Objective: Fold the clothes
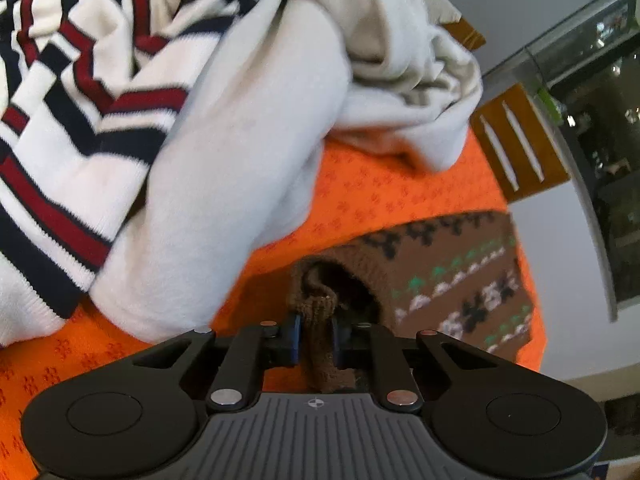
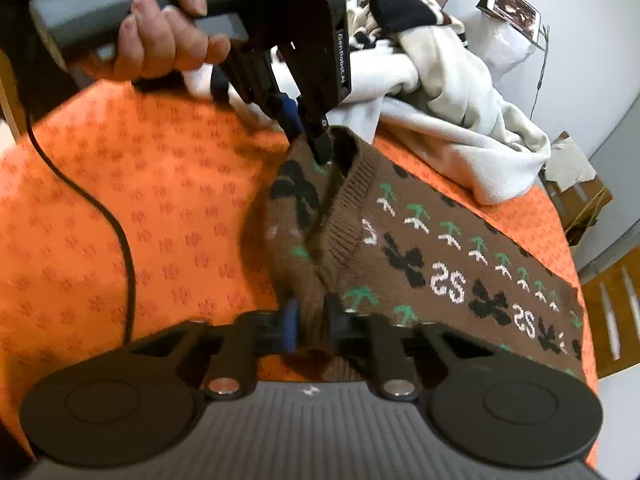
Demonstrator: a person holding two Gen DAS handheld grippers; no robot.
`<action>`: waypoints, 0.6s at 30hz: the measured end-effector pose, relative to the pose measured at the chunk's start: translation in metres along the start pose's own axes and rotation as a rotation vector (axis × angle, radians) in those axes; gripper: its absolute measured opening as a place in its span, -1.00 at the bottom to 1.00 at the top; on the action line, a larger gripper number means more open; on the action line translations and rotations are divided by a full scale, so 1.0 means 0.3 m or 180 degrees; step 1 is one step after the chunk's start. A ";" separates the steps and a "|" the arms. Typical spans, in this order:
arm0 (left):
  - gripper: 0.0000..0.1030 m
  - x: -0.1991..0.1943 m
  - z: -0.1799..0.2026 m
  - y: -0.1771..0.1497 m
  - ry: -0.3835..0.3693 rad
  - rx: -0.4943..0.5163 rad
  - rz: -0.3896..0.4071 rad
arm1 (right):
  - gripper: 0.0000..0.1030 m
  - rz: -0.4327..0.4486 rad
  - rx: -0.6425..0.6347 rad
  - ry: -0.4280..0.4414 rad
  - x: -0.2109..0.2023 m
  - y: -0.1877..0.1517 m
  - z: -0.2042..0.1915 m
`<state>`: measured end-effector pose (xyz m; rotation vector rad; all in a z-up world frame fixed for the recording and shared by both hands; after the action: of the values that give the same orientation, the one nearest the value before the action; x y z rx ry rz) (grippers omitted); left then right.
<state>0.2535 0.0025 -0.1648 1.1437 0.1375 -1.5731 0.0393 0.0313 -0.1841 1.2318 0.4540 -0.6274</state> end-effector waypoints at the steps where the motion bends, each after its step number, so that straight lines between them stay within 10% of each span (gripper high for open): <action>1: -0.68 -0.015 0.028 0.013 -0.0004 0.0036 0.0041 | -0.79 0.0034 0.0027 0.0002 -0.016 0.009 0.013; 18: -0.71 0.127 0.749 0.222 0.0163 0.0681 0.0458 | -0.82 0.0537 0.1389 0.0179 -0.228 -0.050 0.719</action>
<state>0.1802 -0.1880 -0.0437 1.3307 -0.0800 -1.4565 -0.0248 -0.1656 -0.0912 1.6865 0.2608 -0.5641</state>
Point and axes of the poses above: each gripper's, at about its wrist camera, not at the fingertips, and x roughly the way its jaws point, z to its right, y to its top, the point moved 8 cm from there along x, roughly the way its jaws point, and after that the axes turned 11 degrees about z, right-handed, at the moved point
